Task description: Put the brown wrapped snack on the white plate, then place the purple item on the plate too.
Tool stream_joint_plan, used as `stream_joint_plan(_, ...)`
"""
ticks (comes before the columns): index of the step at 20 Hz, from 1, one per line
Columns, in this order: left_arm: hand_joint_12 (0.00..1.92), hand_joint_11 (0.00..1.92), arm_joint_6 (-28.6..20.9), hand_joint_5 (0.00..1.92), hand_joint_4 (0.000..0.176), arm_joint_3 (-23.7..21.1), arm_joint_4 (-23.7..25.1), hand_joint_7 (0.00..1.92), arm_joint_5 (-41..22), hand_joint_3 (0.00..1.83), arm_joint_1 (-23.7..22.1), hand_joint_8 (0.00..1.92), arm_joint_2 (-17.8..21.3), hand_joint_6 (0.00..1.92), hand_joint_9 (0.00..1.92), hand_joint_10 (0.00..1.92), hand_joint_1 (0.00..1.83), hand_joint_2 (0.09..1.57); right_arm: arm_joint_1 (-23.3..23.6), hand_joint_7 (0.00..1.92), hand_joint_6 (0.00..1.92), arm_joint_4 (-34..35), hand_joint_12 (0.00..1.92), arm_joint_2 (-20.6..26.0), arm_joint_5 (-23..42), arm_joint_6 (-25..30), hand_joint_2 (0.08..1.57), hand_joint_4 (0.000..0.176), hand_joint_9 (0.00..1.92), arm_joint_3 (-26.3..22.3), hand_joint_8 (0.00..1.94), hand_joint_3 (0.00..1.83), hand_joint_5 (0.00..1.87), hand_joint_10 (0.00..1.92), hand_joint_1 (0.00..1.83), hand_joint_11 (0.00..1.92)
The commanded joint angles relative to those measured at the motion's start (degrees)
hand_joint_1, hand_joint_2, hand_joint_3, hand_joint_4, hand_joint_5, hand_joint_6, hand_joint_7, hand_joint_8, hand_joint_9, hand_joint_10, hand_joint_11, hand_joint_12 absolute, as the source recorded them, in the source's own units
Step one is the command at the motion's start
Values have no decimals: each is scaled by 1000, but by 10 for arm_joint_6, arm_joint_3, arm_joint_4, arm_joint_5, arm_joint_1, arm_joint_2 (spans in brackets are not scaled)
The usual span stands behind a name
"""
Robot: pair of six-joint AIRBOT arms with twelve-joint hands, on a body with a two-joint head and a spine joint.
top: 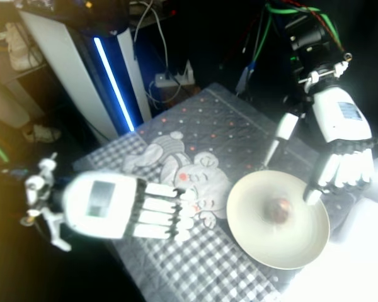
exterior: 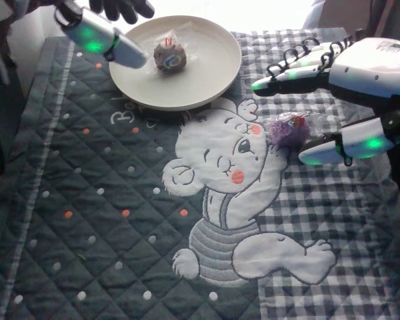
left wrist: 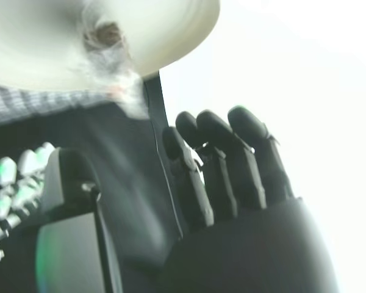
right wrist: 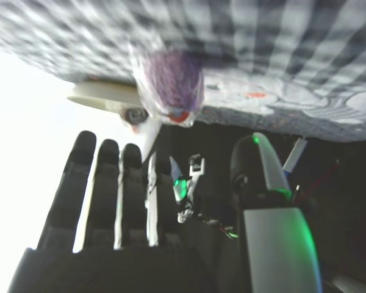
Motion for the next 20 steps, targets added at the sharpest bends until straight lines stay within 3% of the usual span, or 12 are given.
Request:
stream_joint_plan(1,1593,195,-1,695,40,-8,-9,708,-70,1,-3,332,12,0,502,1023,818,855,8,326,0,23,574,-2,53,3,1005,70,343,5,0,0,361,0,745,143)
stream_joint_plan(4,1400,172,-3,684,62,-79,-29,743,-140,0,29,32,76,0,578,477,818,861,8,381,0,18,1012,-8,45,8,986,62,408,9,0,0,370,3,759,52)
stream_joint_plan(5,1393,145,-3,680,69,-98,-38,738,-159,0,41,10,92,0,596,375,847,842,8,449,3,18,1063,-10,43,8,976,22,505,10,6,0,418,18,837,131)
stream_joint_plan(8,1496,101,-11,654,63,-149,-104,716,-251,3,104,1,136,0,607,312,825,883,8,622,6,17,1287,-31,34,9,989,0,731,26,47,1,519,112,962,235)
stream_joint_plan(9,1503,69,-23,631,60,-155,-113,699,-272,2,118,1,140,0,522,419,775,917,8,680,15,17,382,-39,31,9,1010,11,508,31,219,2,638,753,1086,51)
stream_joint_plan(10,1493,71,-32,641,51,-160,-116,712,-286,0,127,6,143,4,523,428,774,917,8,564,14,17,792,-43,29,9,1019,0,432,35,681,2,718,1165,1178,9)
stream_joint_plan(11,1519,57,-38,648,52,-168,-119,713,-303,0,137,5,147,3,513,443,748,920,8,483,21,17,1676,-50,24,9,1036,0,425,39,1217,2,845,1594,1261,56)
stream_joint_plan(12,1522,53,-39,655,50,-173,-121,719,-312,1,142,8,150,5,508,447,750,922,8,709,730,17,1672,-53,20,9,1187,0,500,42,1492,0,842,1587,1233,297)
stream_joint_plan(13,1492,33,-39,665,46,-177,-124,727,-321,2,146,9,152,4,494,435,744,933,8,768,1153,17,1737,-57,16,9,1210,0,617,45,1375,1,784,1635,1218,509)
stream_joint_plan(14,1485,36,-39,678,37,-181,-130,740,-330,3,152,14,154,7,499,433,736,939,8,774,1254,17,1786,-62,13,9,1222,0,670,49,1362,1,764,1642,1210,626)
stream_joint_plan(16,1455,93,-41,705,28,-188,-144,762,-344,0,166,14,159,1,497,504,777,934,8,734,835,17,1767,-73,2,9,1218,0,760,61,1607,0,896,1572,1222,699)
stream_joint_plan(20,1220,100,-41,737,0,-190,-164,759,-359,0,180,1,161,0,564,186,821,919,8,734,882,19,1485,-76,-4,9,1212,0,702,68,1455,2,869,1558,1340,512)
